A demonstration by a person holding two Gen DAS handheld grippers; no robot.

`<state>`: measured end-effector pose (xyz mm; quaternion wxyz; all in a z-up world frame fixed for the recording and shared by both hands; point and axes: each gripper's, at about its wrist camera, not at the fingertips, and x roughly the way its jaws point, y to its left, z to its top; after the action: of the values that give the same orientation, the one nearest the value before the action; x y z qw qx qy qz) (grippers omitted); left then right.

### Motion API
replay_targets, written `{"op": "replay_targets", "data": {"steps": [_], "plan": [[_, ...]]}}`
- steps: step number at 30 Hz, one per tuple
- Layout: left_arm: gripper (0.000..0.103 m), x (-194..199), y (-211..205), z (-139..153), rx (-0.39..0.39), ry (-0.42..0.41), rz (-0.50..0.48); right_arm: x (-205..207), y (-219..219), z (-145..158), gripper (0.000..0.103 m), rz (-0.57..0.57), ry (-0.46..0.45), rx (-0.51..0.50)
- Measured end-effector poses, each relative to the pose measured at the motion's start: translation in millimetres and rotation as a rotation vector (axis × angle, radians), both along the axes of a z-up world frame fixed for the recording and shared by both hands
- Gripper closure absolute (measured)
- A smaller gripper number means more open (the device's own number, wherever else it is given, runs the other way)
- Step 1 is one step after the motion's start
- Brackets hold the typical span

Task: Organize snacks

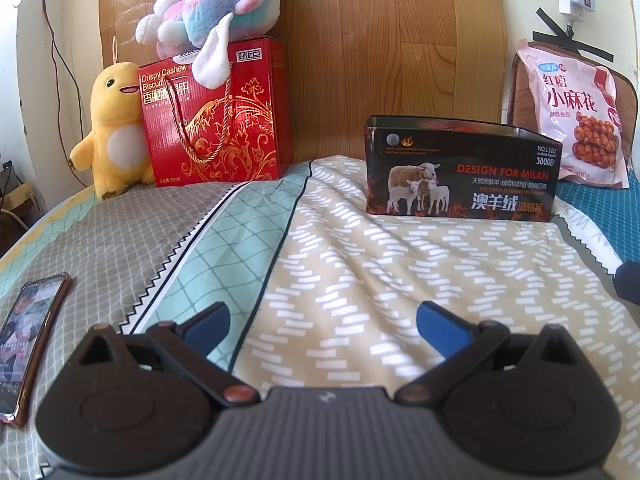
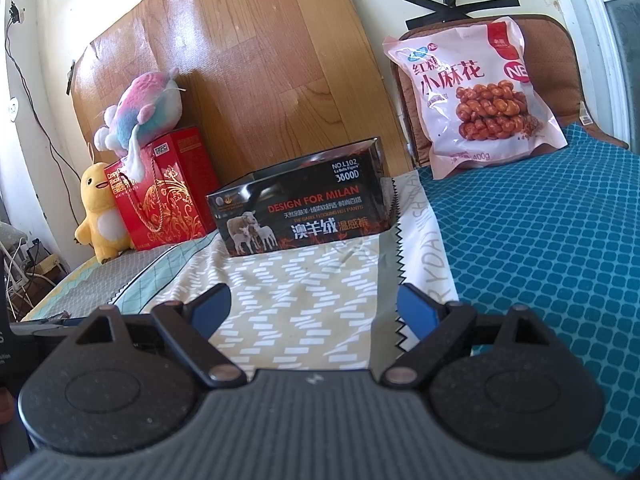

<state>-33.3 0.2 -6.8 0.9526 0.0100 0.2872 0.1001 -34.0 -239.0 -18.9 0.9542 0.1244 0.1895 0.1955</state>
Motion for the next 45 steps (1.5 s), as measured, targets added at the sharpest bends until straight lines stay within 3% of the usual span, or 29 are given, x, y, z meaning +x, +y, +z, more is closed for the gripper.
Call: {"op": "replay_targets", "data": {"steps": [45], "plan": [[0.0, -0.3, 2.0, 0.8, -0.035, -0.006, -0.027, -0.2, -0.5, 0.4, 0.011, -0.001, 0.0, 0.004]]}}
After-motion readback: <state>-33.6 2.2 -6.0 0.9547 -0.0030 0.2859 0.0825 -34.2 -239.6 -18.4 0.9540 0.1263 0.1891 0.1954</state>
